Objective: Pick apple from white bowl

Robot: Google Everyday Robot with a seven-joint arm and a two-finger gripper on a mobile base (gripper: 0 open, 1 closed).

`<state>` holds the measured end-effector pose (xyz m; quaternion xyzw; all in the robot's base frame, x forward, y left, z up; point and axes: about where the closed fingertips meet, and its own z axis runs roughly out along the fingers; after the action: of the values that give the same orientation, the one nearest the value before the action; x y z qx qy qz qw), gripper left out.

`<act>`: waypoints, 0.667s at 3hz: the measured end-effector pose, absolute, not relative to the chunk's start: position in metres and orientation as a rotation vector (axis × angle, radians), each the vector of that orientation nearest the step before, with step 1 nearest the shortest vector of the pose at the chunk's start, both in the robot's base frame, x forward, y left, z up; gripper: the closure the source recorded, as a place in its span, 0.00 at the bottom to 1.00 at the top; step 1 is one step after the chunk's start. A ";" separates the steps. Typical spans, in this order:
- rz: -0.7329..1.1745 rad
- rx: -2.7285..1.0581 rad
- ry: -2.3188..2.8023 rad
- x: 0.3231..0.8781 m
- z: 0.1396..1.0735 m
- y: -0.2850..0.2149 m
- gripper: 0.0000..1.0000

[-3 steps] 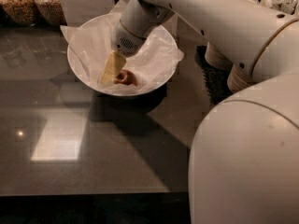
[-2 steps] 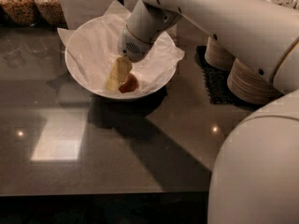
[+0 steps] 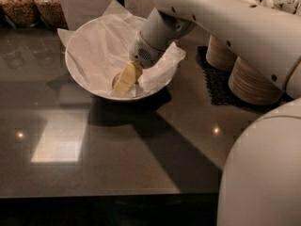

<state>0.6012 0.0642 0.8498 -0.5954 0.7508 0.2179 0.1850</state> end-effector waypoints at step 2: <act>0.666 -1.574 2.191 0.595 0.841 0.034 0.00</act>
Offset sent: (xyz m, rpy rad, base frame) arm -0.0049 -0.0268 -0.0117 0.0220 0.0457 -0.0672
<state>0.5948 0.0340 0.8407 -0.5572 0.7756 0.2355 0.1802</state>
